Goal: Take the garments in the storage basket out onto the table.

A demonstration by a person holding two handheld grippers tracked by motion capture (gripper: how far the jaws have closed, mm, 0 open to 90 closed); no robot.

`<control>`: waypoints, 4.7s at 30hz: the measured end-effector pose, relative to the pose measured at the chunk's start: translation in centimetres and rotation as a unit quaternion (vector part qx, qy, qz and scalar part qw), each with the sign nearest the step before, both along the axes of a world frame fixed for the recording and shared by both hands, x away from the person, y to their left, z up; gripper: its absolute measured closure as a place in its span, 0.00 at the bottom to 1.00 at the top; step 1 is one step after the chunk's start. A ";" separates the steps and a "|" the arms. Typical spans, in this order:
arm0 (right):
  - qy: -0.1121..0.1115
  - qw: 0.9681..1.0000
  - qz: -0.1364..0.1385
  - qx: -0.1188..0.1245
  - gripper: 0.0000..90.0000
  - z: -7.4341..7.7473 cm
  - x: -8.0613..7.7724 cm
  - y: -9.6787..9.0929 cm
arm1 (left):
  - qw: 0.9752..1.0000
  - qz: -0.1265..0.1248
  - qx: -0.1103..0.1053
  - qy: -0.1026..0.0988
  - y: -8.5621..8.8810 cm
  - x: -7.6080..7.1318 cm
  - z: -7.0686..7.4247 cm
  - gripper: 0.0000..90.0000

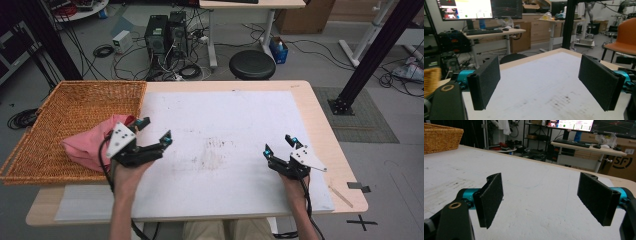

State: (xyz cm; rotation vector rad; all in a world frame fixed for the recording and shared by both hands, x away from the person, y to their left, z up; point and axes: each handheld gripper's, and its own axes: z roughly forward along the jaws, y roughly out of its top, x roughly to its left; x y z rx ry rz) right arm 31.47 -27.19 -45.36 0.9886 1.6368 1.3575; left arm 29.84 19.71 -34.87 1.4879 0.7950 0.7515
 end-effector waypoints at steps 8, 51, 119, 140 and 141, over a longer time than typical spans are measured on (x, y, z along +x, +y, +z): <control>0.000 1.000 0.002 -0.003 0.23 0.0 0.0 0.0 | 0.996 0.056 0.047 0.057 6.9 1.7 2.2 0.19; -0.004 1.000 0.000 -0.006 0.23 0.0 -0.1 0.1 | 0.878 0.208 0.158 0.400 14.4 9.7 -7.5 0.10; 0.000 1.000 0.000 -0.002 0.23 0.0 -0.1 0.1 | 0.984 0.010 0.109 0.138 -0.1 8.1 3.9 0.77; -0.001 1.000 0.000 -0.004 0.23 0.0 -0.1 0.1 | 0.979 -0.105 0.083 0.152 -13.7 9.8 -2.4 0.76; -0.002 1.000 0.000 -0.004 0.23 0.0 -0.1 0.1 | 0.978 -0.109 0.086 0.155 -14.3 9.9 -2.9 0.76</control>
